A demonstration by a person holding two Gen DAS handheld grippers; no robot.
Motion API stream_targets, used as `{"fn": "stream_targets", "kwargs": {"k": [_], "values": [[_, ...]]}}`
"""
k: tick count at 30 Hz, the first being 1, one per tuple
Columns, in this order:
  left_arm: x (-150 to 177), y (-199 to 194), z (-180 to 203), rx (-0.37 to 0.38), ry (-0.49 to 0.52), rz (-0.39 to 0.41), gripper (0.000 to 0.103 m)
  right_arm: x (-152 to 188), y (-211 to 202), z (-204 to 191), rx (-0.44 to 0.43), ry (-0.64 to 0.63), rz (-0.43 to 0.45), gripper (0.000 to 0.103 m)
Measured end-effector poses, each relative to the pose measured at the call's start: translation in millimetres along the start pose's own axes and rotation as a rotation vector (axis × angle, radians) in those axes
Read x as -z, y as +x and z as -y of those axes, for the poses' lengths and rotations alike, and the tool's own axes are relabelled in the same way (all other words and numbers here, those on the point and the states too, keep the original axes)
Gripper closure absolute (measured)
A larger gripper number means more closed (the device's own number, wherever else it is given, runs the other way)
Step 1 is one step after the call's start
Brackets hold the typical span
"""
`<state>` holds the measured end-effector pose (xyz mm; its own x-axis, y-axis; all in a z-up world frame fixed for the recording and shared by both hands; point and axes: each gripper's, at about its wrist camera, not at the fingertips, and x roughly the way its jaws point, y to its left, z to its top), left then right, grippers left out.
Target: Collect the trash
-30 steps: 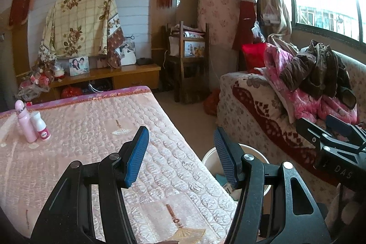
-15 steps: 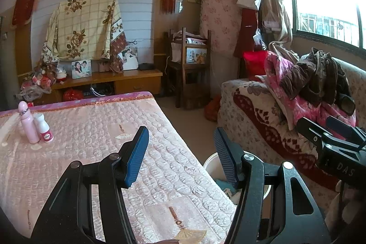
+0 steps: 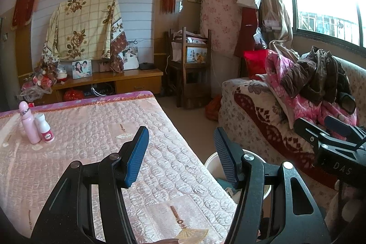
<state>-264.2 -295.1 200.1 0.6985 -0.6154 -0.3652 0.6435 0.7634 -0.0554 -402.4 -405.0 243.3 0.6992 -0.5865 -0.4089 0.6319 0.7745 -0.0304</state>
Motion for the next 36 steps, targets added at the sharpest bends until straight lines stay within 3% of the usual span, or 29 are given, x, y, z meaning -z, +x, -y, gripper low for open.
{"fn": "stream_targets", "kwargs": {"k": [36], "values": [[9.3,-1.5,-11.8,-0.004,0.001,-0.016,0.045,6.5,14.5,5.3,-0.003,-0.006,-0.03,0.007]]}}
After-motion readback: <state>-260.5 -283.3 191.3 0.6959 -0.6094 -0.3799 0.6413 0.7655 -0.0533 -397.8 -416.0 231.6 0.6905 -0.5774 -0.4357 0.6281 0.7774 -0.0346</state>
